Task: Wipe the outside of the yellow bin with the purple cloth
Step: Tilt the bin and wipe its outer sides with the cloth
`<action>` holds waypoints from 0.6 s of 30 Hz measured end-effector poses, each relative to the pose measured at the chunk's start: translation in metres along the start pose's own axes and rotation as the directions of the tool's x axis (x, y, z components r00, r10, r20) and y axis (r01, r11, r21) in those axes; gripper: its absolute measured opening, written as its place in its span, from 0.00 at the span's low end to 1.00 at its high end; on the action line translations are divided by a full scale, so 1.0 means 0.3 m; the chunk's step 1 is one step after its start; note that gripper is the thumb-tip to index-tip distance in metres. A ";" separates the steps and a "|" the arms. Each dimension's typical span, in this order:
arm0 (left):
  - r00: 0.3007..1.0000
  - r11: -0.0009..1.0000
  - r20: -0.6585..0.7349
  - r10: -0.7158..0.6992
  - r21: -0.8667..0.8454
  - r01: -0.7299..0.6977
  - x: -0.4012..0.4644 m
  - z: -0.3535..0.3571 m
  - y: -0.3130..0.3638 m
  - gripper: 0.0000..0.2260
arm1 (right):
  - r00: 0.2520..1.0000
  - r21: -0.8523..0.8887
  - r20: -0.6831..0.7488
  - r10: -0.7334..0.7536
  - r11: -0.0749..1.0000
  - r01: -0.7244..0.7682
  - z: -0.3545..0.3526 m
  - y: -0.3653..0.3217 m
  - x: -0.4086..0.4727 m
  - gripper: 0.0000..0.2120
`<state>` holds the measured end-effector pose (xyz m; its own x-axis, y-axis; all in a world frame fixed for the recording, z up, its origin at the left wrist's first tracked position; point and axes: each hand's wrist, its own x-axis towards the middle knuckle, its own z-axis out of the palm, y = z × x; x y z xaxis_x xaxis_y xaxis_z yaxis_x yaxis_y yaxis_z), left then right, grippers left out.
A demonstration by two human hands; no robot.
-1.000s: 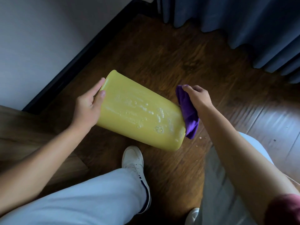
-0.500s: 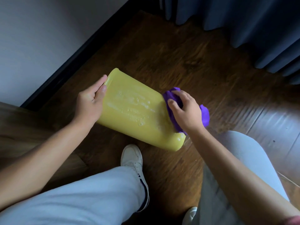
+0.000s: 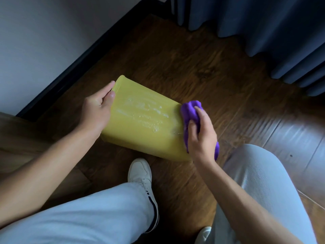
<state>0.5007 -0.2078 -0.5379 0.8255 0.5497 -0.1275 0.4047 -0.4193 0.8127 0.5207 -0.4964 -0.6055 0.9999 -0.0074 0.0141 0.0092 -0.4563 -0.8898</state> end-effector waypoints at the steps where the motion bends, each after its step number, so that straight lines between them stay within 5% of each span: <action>1: 1.000 1.000 -0.001 -0.003 -0.003 0.003 0.003 0.004 0.004 0.16 | 0.998 0.062 -0.051 0.026 0.998 -0.023 -0.017 -0.002 0.023 0.20; 11: 0.998 0.999 0.058 -0.020 0.038 0.018 0.055 0.039 0.099 0.18 | 0.970 0.275 -0.037 -0.239 0.931 0.240 0.127 -0.324 0.126 0.20; 18: 0.985 0.975 0.009 0.172 0.142 -0.171 0.004 0.042 0.117 0.18 | 0.955 0.189 0.093 -0.282 0.947 0.261 0.286 -0.445 0.151 0.23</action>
<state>0.5208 -0.2311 -0.5168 0.8863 0.4630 0.0086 0.3090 -0.6051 0.7337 0.5659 -0.3595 -0.5251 0.9533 0.2043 0.2223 0.2726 -0.2660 -0.9246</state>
